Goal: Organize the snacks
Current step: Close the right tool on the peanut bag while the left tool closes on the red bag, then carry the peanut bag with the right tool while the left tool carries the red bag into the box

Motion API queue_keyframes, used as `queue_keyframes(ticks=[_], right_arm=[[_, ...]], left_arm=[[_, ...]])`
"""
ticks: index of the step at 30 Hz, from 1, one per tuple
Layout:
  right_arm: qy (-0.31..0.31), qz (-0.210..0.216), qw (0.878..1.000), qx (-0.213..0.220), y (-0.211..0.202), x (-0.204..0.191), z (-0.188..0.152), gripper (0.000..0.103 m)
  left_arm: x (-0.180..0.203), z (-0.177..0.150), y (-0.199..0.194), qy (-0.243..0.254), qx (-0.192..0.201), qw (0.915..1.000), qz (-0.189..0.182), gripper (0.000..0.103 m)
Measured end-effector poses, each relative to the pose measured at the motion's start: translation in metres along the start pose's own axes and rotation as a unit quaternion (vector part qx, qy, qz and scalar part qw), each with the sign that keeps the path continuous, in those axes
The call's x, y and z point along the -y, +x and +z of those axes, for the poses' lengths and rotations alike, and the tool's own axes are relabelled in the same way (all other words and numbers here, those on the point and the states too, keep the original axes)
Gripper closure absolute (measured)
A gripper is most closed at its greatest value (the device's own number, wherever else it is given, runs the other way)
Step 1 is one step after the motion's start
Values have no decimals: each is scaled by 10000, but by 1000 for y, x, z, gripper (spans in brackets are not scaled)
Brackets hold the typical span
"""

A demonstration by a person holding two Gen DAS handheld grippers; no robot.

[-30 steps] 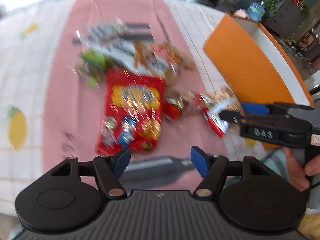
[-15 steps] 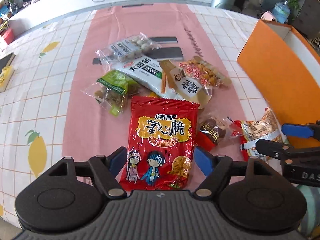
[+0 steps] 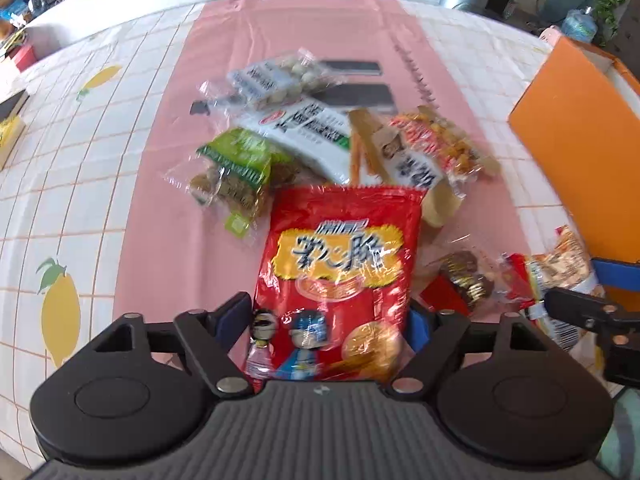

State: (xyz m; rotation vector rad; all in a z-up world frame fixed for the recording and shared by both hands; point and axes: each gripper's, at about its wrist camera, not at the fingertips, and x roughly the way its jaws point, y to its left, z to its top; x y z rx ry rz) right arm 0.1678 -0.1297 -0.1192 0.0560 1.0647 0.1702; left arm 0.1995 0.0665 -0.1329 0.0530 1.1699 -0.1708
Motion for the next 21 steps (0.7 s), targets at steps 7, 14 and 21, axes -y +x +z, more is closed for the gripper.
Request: queue_keyframes(ticks=[7,14,21], right_arm=[[21,66,10000,-36,2,0,0,46],[-15,59,10000,51,-6,-2,-3,57],[-151,236,9989,383,-42,-5,-2,58]], left_arm=[[-3,-2,-4,-27,76,9999,-99,26],[-1,-12,-33,-163,362,9992,-89,28],[5,-16,-85,-446,696,9962,-255,28]])
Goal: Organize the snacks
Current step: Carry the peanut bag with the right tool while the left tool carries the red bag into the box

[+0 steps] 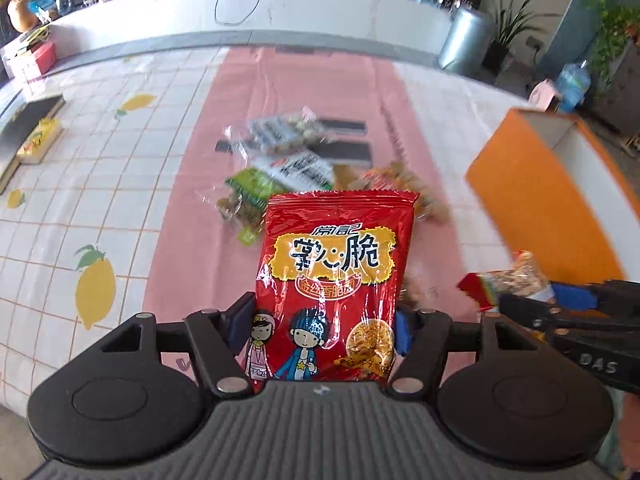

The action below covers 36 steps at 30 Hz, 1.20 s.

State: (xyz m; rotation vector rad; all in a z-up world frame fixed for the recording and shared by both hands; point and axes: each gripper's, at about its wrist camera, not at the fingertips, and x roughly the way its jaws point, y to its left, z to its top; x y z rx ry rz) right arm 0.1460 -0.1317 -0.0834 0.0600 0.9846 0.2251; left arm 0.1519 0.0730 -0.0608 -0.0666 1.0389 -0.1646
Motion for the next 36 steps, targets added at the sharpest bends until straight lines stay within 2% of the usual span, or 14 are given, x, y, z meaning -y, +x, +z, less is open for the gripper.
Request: queue_keyframes(ticks=[5,10,19,23,27,32,36], right_arm=[[-179,206,9992,285,-38,-1,9,58],[-318,268,9979,495,-77,15,16,58],[-435,-100,9974,573,-136,80,23,58],[-493,-280,9973,460,-143,111,21,58],[-565,-397,9972,270,-135,140,17,59],[-656,-454,9968,38,-123,171,17,59],[-707,-390,9966,-135,-110,195,21,59]], left_arm=[[28,5,-38,359,351,9985,-222,28],[67,11,-60,792,554,9942,-476,28],[157,23,-79,1791,751,9761,-975,28],[199,28,-73,2209,699,9660,-1144,28],[241,29,-56,2749,582,9517,-1236,28],[281,37,-20,3250,190,9344,-1443,28],[299,47,7,3514,-61,9251,-1440,28]])
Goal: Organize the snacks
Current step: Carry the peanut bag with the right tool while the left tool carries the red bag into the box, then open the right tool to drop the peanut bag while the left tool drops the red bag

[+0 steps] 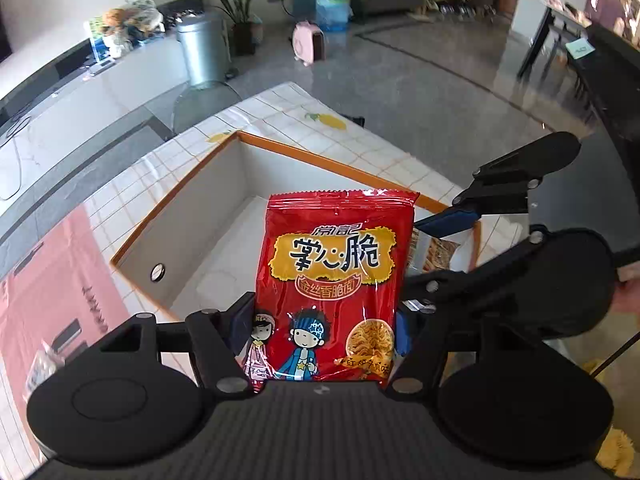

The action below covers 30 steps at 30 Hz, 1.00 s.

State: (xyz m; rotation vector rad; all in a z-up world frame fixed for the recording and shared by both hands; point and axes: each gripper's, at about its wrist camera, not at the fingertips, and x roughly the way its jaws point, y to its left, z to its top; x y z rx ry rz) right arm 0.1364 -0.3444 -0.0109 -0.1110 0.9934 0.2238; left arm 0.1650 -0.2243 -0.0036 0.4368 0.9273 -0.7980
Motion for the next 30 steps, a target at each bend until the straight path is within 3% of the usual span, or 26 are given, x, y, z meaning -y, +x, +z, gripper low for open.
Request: queue_keyframes(ticks=[10,14,19,30], right_arm=[[-394,162,9981,-449,53,11,5,59],[-565,169,9965,-595,73,13,12,59],[-637,244,9953,-686,88,14,18,58],[-969,325,9902,-951,107,17,14,57]], left_arm=[[-16,7,62,802,-1059,9908,252,28],[-16,10,73,1125,-1254,9847,443,27],[-15,12,92,1323,-1411,9805,362,28],[-28,4,127,1244,-1637,9784,208,24]])
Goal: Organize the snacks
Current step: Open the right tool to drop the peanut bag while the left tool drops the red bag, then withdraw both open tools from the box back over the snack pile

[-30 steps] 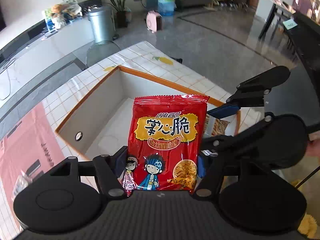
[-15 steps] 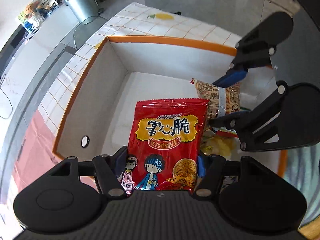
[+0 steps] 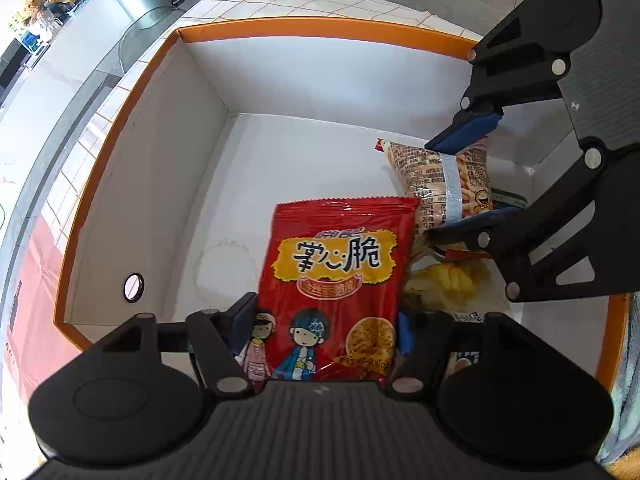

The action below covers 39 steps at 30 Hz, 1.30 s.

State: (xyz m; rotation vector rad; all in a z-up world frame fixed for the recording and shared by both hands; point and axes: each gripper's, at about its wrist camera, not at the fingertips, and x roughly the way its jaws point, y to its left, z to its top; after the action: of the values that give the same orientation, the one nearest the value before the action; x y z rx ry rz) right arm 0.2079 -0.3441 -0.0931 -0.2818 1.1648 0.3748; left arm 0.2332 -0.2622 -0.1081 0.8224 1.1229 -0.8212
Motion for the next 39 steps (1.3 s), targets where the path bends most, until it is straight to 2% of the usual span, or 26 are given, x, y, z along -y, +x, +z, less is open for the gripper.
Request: queue_keyframes(ticks=[5,11,17,26,30,35,39], right_arm=[[2,10,10000,-56,1,-1,4,55],[9,-23,10000,-85,2,-5,6,51],[64,-38,10000,-58,-1,-6,12,36],[343,-207,9991,114,-28,-17,10,32],[467,-365,9975,380,-51,-34,9,31],[721,-416,9934,790,-81,-59,10,31],[957,-361,9891,1062,-101,-82,8,31]], left_arm=[[-2,1,-4,-79,167,9996,-197,21],[2,-3,-12,-47,315,9995,-9,20],[2,-9,-34,-170,464,9988,39,20],[3,-33,-75,-587,846,9946,148,20],[2,-55,-103,-961,1141,9885,231,20],[-1,-89,-135,-1425,1595,9759,436,20],[-5,-117,-148,-1843,1794,9641,663,20]])
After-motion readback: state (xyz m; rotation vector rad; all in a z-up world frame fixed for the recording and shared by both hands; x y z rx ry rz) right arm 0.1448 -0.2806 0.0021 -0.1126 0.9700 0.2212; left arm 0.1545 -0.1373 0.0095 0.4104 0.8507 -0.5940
